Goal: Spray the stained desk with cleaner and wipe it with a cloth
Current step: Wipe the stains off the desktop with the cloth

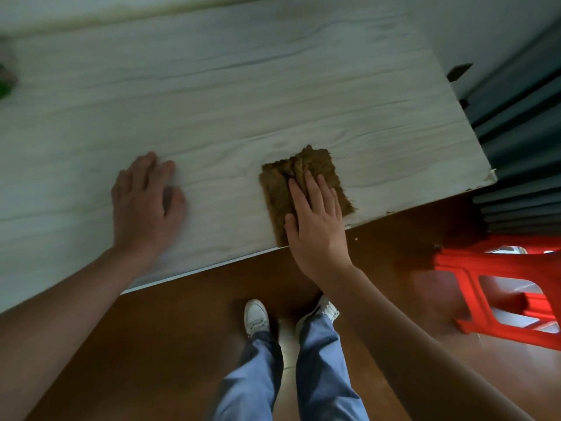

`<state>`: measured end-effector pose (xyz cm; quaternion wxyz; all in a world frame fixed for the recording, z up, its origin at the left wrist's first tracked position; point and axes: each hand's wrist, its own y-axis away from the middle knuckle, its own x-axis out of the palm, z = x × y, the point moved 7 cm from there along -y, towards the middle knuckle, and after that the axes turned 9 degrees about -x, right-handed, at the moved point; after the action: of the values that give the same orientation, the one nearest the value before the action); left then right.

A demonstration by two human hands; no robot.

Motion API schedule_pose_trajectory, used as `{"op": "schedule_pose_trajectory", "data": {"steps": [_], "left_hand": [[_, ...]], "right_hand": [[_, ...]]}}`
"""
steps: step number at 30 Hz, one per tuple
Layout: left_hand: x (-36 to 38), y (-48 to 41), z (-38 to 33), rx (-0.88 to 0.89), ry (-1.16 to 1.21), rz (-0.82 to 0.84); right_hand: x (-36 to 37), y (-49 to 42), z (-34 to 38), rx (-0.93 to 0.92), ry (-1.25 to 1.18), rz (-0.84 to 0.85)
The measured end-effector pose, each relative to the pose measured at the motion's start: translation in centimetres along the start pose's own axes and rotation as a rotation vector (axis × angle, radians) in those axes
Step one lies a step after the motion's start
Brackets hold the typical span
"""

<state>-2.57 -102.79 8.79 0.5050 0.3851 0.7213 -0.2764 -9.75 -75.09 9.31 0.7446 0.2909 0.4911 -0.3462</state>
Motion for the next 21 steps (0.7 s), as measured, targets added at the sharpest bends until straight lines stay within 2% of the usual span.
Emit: {"op": "schedule_pose_trajectory", "data": {"steps": [5,10,17,21], "left_hand": [[0.2,0.1,0.4,0.007,-0.010,0.017],[0.1,0.2,0.3,0.015,0.002,-0.018],[-0.3,0.3,0.2,0.023,0.018,-0.021],[-0.3,0.3,0.3,0.027,0.016,-0.030]], "right_hand": [[3.2,-0.9,7.4,-0.127,0.025,0.072],[2.1,-0.9,5.7,-0.136,0.003,0.065],[-1.2,-4.2,-3.1,0.132,0.060,0.046],[-1.8,-7.2,-3.8,0.265,0.031,-0.028]]}}
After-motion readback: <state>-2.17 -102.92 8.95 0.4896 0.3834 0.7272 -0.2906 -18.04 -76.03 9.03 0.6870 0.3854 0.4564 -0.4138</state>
